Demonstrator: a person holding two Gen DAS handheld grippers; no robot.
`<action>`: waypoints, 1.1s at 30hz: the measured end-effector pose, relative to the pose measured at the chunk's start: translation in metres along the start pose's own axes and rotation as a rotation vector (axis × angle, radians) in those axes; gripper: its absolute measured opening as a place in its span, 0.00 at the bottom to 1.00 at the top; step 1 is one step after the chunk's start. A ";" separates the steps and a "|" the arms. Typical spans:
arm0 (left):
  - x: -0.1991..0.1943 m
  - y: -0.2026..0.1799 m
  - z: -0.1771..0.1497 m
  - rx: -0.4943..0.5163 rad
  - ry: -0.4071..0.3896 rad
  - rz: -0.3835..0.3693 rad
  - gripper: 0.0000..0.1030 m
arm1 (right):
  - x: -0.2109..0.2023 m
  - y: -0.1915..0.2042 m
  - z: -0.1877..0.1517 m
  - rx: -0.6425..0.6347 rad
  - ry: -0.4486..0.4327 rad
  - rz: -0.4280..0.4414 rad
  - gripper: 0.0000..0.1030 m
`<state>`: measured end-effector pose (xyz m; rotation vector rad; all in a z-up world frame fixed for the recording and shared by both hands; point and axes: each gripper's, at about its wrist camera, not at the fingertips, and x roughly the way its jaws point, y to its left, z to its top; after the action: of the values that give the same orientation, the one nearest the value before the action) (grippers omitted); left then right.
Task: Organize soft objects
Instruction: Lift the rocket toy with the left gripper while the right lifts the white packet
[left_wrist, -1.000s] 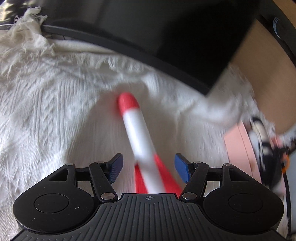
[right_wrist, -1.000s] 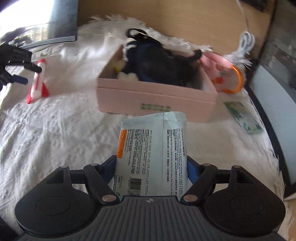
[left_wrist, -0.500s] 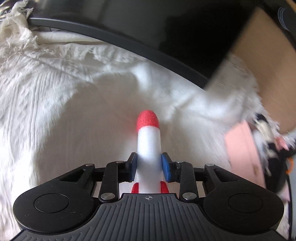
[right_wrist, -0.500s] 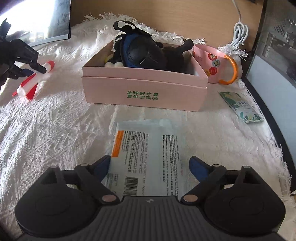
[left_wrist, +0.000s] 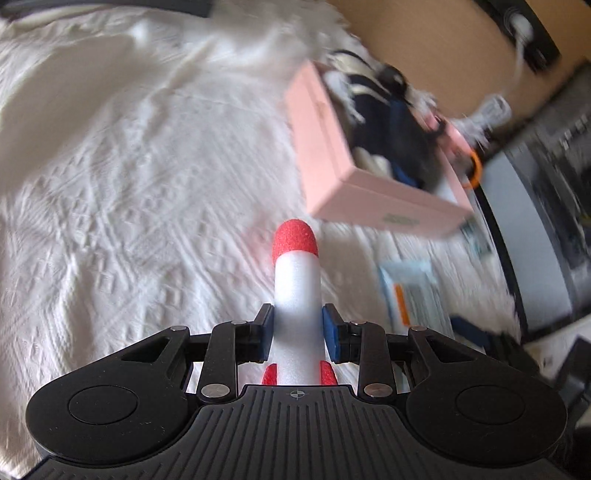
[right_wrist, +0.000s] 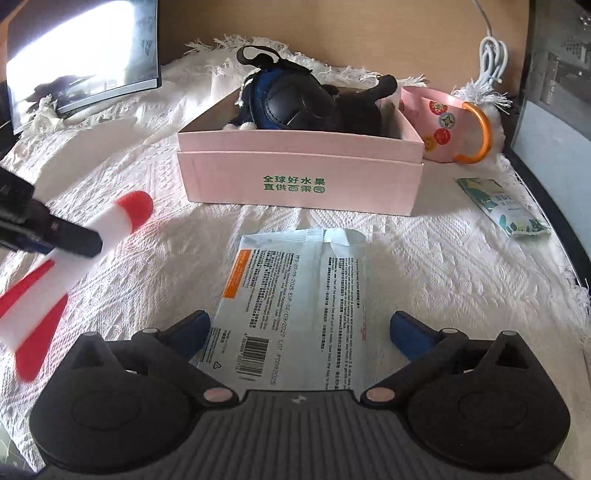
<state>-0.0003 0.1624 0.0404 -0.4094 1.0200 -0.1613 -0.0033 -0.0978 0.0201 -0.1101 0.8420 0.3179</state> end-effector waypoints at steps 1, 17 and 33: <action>-0.002 -0.003 -0.001 0.013 0.005 -0.003 0.31 | 0.000 0.000 -0.001 0.005 -0.002 -0.004 1.00; -0.017 0.014 -0.015 -0.045 -0.047 -0.039 0.31 | 0.011 -0.003 0.017 -0.051 0.092 0.042 1.00; -0.035 0.040 -0.037 -0.155 -0.091 -0.066 0.31 | 0.018 0.000 0.031 0.002 0.196 -0.002 1.00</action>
<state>-0.0520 0.2005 0.0350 -0.5867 0.9325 -0.1224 0.0296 -0.0874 0.0273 -0.1415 1.0360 0.3074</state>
